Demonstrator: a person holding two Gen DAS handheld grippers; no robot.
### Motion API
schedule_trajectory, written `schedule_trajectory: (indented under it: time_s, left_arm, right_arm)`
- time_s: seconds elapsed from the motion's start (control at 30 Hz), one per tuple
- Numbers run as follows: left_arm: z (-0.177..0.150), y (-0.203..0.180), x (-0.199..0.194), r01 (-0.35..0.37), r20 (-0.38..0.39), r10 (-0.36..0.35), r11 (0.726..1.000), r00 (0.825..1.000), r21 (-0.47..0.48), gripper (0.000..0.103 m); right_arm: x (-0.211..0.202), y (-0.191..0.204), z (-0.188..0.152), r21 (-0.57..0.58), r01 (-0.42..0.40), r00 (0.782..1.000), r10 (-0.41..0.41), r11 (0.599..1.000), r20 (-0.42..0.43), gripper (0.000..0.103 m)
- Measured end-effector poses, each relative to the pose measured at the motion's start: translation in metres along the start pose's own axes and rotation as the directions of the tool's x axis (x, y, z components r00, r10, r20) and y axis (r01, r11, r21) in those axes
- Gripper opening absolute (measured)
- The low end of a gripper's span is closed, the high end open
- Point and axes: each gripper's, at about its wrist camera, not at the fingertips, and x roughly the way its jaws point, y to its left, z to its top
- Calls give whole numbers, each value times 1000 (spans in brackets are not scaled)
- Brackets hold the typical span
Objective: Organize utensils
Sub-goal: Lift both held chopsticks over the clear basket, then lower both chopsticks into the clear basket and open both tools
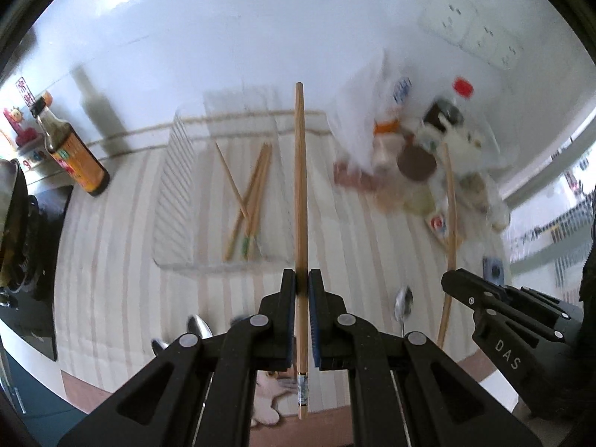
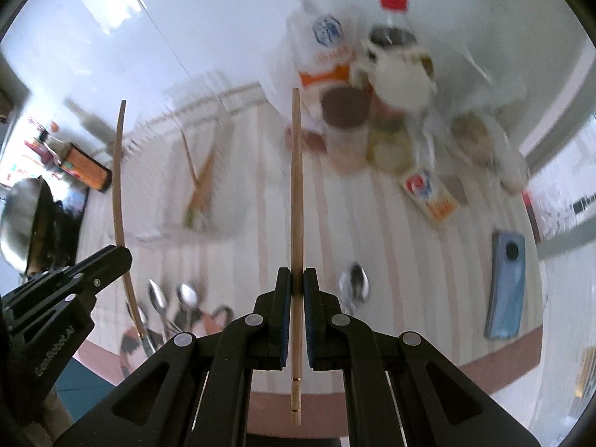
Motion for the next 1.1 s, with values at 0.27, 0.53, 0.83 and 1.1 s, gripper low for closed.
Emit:
schedule_trajectory:
  time_s: [0.27, 0.53, 0.83, 1.1]
  left_arm:
    - [57, 44, 12, -18, -20, 17, 997, 1000, -69, 4]
    - [102, 81, 60, -35, -130, 18, 992, 991, -125, 4]
    - [122, 111, 108, -74, -233, 38, 986, 972, -146, 4]
    - [121, 125, 125, -88, -269, 44, 984, 962, -157, 7]
  right_arm:
    - [24, 40, 66, -11, -136, 991, 136, 991, -14, 7]
    - [88, 82, 131, -9, -209, 973, 207, 978, -108, 7]
    - [154, 118, 163, -27, -208, 961, 200, 978, -190, 7]
    - [181, 130, 161, -37, -186, 963, 175, 982, -205, 7]
